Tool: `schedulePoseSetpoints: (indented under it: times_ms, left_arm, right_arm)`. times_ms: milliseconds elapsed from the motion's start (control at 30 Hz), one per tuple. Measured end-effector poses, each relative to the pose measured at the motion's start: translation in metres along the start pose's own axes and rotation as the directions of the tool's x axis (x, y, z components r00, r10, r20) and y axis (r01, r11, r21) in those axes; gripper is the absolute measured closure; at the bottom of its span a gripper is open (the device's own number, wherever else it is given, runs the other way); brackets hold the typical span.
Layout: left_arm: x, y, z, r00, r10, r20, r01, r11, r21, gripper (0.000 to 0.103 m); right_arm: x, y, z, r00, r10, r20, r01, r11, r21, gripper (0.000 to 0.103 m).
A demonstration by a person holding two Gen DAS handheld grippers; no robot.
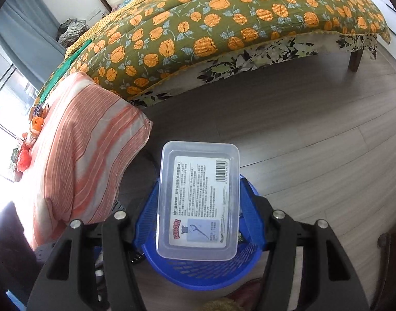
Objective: Collect trash
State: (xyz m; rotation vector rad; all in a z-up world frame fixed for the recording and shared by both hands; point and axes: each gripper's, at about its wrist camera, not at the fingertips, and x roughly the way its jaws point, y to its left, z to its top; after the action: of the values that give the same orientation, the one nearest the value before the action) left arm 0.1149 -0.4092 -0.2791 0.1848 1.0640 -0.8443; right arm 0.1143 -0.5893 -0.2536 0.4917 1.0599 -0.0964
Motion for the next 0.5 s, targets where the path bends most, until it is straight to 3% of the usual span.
schedulePoseSetpoints:
  times_ms: [33,100,300,500]
  left_arm:
    - [0.005,0.0,-0.001,1.0,0.008,-0.007,-0.008,1.0,0.003,0.063]
    - [0.009,0.002,-0.002,0.999,0.032,-0.006,-0.032,0.999,-0.001,0.041]
    - [-0.036,-0.002,-0.009,0.997,-0.002,0.078,0.005,1.0,-0.031,0.024]
    - [-0.127,-0.005,-0.021,0.968,-0.024,0.25,0.022,1.0,0.01,0.011]
  right_arm:
    - [0.002,-0.001,0.001,1.0,0.004,-0.007,-0.004,1.0,0.008,0.027]
    - [0.002,-0.003,0.002,1.0,0.012,0.007,-0.012,1.0,0.028,0.017]
    - [-0.018,-0.002,0.008,0.997,-0.01,0.081,0.006,0.999,0.052,0.017]
    - [-0.034,0.026,0.01,0.98,-0.087,0.177,0.092,0.996,-0.02,0.011]
